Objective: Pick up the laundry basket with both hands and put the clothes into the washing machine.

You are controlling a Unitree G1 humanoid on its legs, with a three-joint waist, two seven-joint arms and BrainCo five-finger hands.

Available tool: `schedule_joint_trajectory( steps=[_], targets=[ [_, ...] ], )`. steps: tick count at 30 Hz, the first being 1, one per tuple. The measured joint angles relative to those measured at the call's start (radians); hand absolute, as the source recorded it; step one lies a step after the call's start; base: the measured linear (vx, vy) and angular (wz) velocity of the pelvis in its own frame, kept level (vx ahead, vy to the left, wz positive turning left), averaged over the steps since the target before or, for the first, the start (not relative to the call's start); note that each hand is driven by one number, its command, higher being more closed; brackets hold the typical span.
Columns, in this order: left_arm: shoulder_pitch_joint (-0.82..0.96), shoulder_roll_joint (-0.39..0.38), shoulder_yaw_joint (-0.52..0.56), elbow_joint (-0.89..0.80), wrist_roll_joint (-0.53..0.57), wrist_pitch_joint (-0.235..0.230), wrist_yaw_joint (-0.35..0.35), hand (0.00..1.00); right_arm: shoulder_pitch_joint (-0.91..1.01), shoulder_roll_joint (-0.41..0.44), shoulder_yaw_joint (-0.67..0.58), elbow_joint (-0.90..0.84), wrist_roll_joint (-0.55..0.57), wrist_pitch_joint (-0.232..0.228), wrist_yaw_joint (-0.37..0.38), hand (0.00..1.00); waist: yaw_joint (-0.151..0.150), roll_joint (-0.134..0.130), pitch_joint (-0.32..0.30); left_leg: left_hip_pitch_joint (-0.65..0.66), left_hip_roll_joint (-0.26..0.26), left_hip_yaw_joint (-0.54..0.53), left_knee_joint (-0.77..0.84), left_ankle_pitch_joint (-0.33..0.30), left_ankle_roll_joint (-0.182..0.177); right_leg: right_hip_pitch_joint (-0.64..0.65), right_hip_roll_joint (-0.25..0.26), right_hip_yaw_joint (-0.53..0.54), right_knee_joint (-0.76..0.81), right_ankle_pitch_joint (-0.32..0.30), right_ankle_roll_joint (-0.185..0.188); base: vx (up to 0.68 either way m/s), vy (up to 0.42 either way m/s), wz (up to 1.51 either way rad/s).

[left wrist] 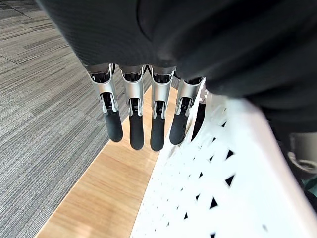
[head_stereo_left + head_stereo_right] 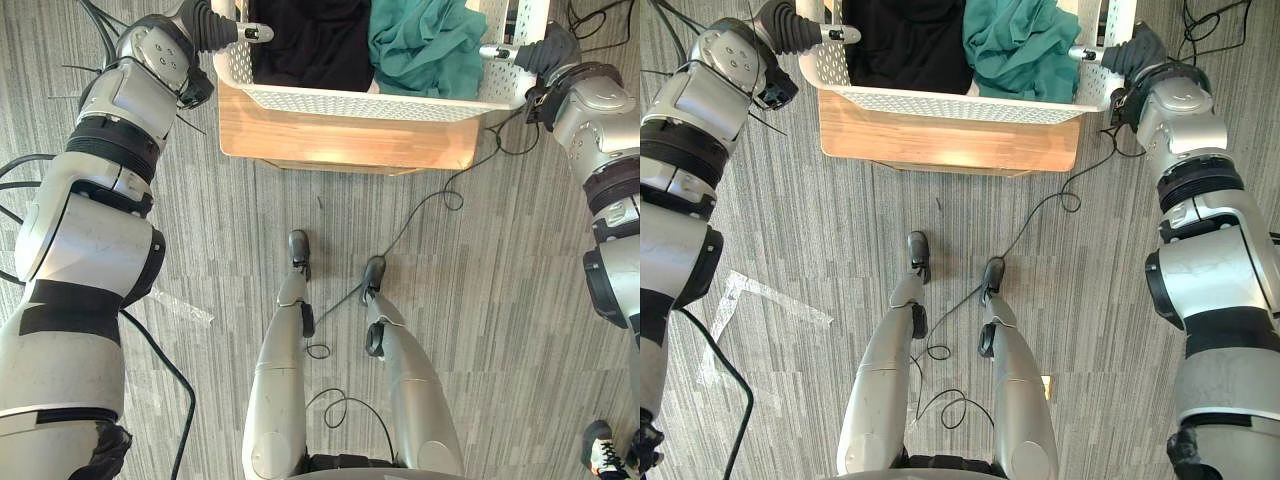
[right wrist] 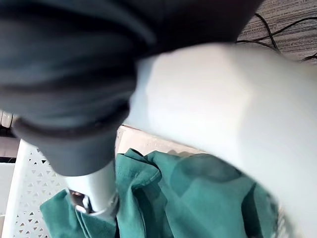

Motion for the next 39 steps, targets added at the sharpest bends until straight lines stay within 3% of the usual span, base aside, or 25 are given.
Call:
schedule_joint_trajectory(
  steps=[9, 13, 14, 15, 17, 18, 20, 21, 22, 24, 25, 26, 29, 32, 35, 36, 38, 39],
  targets=[
    [0.011, 0.003, 0.078, -0.071, 0.017, 0.005, 0.163, 1.0, 0.007, 0.007, -0.09, -0.052, 0.061, -0.043, -0.081, 1.0, 0.0, 0.0, 0.041, -0.012, 0.005, 0.002, 0.015, 0.0, 0.0, -0.014, 0.001, 0.001, 0.018, 0.002, -0.001, 0.02, -0.008, -0.01],
    [0.087, -0.005, 0.19, -0.177, 0.017, 0.023, 0.233, 1.0, 0.079, 0.04, -0.205, -0.165, 0.077, -0.036, -0.159, 1.0, 0.0, -0.001, 0.042, -0.012, 0.007, 0.005, 0.017, 0.0, 0.0, -0.015, 0.002, 0.003, 0.019, 0.002, -0.001, 0.04, -0.024, -0.02],
    [0.106, -0.005, 0.219, -0.208, 0.012, 0.025, 0.252, 1.0, 0.109, 0.044, -0.228, -0.214, 0.077, -0.036, -0.185, 1.0, 0.001, -0.001, 0.042, -0.011, 0.008, 0.005, 0.017, 0.0, 0.0, -0.015, 0.002, 0.003, 0.02, 0.002, -0.001, 0.17, -0.108, -0.08],
    [0.354, -0.001, 0.437, -0.613, -0.178, 0.009, 0.365, 1.0, 0.401, 0.087, -0.432, -0.673, 0.072, -0.031, -0.311, 1.0, 0.01, -0.003, 0.048, 0.049, 0.008, 0.024, -0.013, 0.0, 0.0, -0.006, -0.008, -0.002, 0.076, -0.003, -0.002, 0.18, -0.12, -0.06],
    [0.458, -0.002, 0.461, -0.739, -0.304, -0.034, 0.4, 1.0, 0.501, 0.107, -0.473, -0.815, 0.035, -0.046, -0.345, 1.0, 0.005, -0.003, 0.048, 0.128, -0.006, 0.031, -0.041, 0.001, 0.0, 0.038, -0.023, 0.004, 0.117, -0.032, -0.023, 0.13, -0.1, 0.05],
    [0.473, -0.002, 0.466, -0.762, -0.314, -0.042, 0.403, 1.0, 0.516, 0.111, -0.484, -0.836, 0.033, -0.054, -0.347, 1.0, 0.005, -0.003, 0.048, 0.143, -0.007, 0.031, -0.044, 0.001, 0.0, 0.047, -0.024, 0.006, 0.126, -0.035, -0.025, 0.05, -0.062, 0.15],
    [0.648, -0.059, 0.571, -0.991, -0.325, -0.053, 0.401, 1.0, 0.676, 0.121, -0.572, -1.06, 0.013, -0.055, -0.35, 1.0, 0.004, -0.002, 0.048, 0.202, -0.019, 0.029, -0.054, 0.0, 0.0, 0.091, -0.041, -0.002, 0.162, -0.065, -0.008, 0.08, -0.054, 0.28],
    [0.815, -0.124, 0.599, -1.108, -0.349, -0.104, 0.402, 1.0, 0.834, 0.138, -0.619, -1.2, -0.018, -0.062, -0.345, 1.0, -0.002, -0.001, 0.043, 0.276, -0.042, 0.026, -0.075, -0.001, -0.001, 0.158, -0.065, -0.01, 0.179, -0.111, 0.019, 0.1, -0.044, 0.48],
    [0.904, -0.16, 0.605, -1.158, -0.365, -0.123, 0.402, 1.0, 0.911, 0.154, -0.637, -1.256, -0.047, -0.067, -0.337, 1.0, -0.004, 0.0, 0.038, 0.314, -0.053, 0.021, -0.082, -0.001, -0.001, 0.192, -0.077, -0.018, 0.192, -0.13, 0.023, 0.11, -0.046, 0.6],
    [1.192, -0.273, 0.62, -1.322, -0.396, -0.151, 0.398, 1.0, 1.135, 0.21, -0.656, -1.396, -0.112, -0.082, -0.313, 1.0, -0.003, -0.003, -0.015, 0.383, -0.061, 0.006, -0.06, -0.037, -0.013, 0.262, -0.087, -0.027, 0.227, -0.17, -0.011, 0.1, -0.045, 0.44],
    [1.318, -0.319, 0.621, -1.358, -0.396, -0.156, 0.38, 1.0, 1.232, 0.254, -0.656, -1.416, -0.14, -0.084, -0.283, 1.0, 0.0, -0.012, -0.066, 0.403, -0.074, -0.009, -0.056, -0.055, -0.01, 0.288, -0.097, -0.032, 0.238, -0.216, 0.007, 0.1, -0.079, 0.51],
    [1.416, -0.372, 0.622, -1.375, -0.396, -0.151, 0.355, 1.0, 1.311, 0.315, -0.655, -1.416, -0.17, -0.08, -0.253, 1.0, 0.001, -0.018, -0.107, 0.414, -0.087, -0.029, -0.055, -0.062, -0.018, 0.306, -0.108, -0.038, 0.241, -0.25, 0.027, 0.08, -0.083, 0.52],
    [1.609, -0.498, 0.648, -1.368, -0.396, -0.122, 0.31, 1.0, 1.452, 0.461, -0.646, -1.406, -0.259, -0.047, -0.197, 1.0, 0.002, -0.015, -0.13, 0.481, -0.093, -0.053, -0.055, -0.08, -0.018, 0.385, -0.108, -0.054, 0.244, -0.287, 0.002, 0.0, -0.066, 0.31],
    [1.757, -0.543, 0.647, -1.328, -0.392, -0.056, 0.249, 1.0, 1.604, 0.521, -0.624, -1.367, -0.286, -0.007, -0.156, 1.0, -0.001, -0.016, -0.193, 0.509, -0.103, -0.079, -0.056, -0.08, -0.021, 0.426, -0.108, -0.077, 0.237, -0.29, 0.002, 0.0, -0.032, 0.18],
    [1.774, -0.548, 0.646, -1.298, -0.375, -0.02, 0.237, 1.0, 1.66, 0.551, -0.621, -1.352, -0.286, 0.008, -0.15, 1.0, -0.005, -0.018, -0.201, 0.538, -0.097, -0.083, -0.041, -0.08, -0.021, 0.464, -0.111, -0.091, 0.244, -0.292, 0.005, -0.02, -0.026, 0.11],
    [1.779, -0.547, 0.647, -1.298, -0.374, -0.019, 0.232, 1.0, 1.67, 0.557, -0.62, -1.352, -0.286, 0.008, -0.151, 1.0, -0.009, -0.019, -0.218, 0.539, -0.091, -0.082, -0.036, -0.093, -0.028, 0.467, -0.113, -0.097, 0.249, -0.29, 0.002, -0.07, -0.033, 0.01],
    [1.776, -0.546, 0.648, -1.299, -0.373, -0.019, 0.231, 1.0, 1.668, 0.559, -0.62, -1.353, -0.286, 0.008, -0.151, 1.0, -0.017, -0.029, -0.241, 0.523, -0.078, -0.062, 0.077, -0.14, 0.003, 0.475, -0.132, -0.104, 0.249, -0.28, -0.014, -0.04, -0.005, -0.21],
    [1.785, -0.546, 0.651, -1.3, -0.373, -0.022, 0.231, 1.0, 1.674, 0.558, -0.615, -1.353, -0.286, 0.008, -0.15, 1.0, -0.019, -0.032, -0.254, 0.517, -0.056, -0.076, 0.244, -0.227, -0.002, 0.487, -0.141, -0.103, 0.251, -0.273, -0.025, -0.02, 0.044, -0.65]
  ],
)
